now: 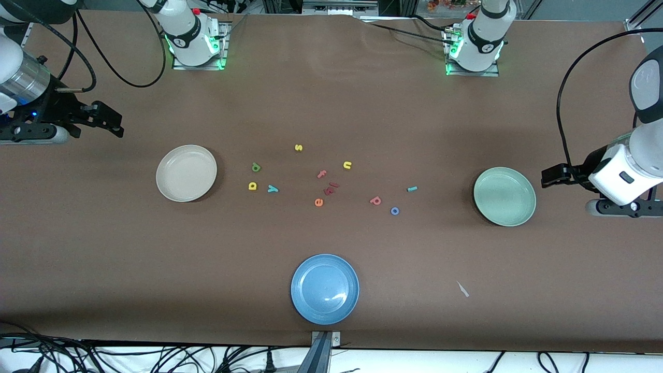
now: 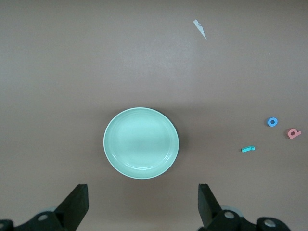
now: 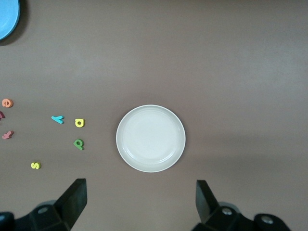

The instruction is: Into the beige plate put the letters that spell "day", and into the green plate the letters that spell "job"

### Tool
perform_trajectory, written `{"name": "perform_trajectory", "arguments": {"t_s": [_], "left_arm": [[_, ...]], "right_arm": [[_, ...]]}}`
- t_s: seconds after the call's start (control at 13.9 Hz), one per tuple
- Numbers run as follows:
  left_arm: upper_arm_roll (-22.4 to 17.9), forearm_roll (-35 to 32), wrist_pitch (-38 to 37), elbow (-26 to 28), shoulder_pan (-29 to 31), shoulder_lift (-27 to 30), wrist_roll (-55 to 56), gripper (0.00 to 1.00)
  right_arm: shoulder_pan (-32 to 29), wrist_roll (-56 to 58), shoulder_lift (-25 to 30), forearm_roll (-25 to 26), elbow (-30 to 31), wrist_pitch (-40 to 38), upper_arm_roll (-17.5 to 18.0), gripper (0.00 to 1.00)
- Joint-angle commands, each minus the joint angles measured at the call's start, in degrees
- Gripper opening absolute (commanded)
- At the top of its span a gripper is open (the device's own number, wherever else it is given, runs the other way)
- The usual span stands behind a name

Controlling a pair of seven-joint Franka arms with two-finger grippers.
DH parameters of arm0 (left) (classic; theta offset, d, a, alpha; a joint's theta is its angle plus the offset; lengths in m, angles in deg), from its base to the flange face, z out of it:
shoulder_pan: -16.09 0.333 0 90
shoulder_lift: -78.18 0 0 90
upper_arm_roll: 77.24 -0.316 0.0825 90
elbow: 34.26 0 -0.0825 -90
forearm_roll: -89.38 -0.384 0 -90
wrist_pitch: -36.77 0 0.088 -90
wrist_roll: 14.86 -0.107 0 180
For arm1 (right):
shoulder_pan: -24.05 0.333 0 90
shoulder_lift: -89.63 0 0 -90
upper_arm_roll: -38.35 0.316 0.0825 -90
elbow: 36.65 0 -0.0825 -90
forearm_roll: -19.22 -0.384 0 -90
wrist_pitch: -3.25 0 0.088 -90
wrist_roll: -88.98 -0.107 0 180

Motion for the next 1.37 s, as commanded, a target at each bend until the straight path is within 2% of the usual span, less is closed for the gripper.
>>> {"name": "perform_trajectory", "arguments": {"t_s": [0.0,1.3], "left_arm": [[0.1,0.3,0.1,-0.4,0.0,0.0,-0.1,1.00],[0.1,-2.8,0.0,-0.4,-0.1,-0.1,-0.1,1.00]], "right_arm": [[-0.8,-0.2,-0.5,-0.2,-1.2,-0.4,0.7,1.00],[-0.8,-0.2,-0.5,-0.2,-1.2,-0.5,0.7,1.00]]}}
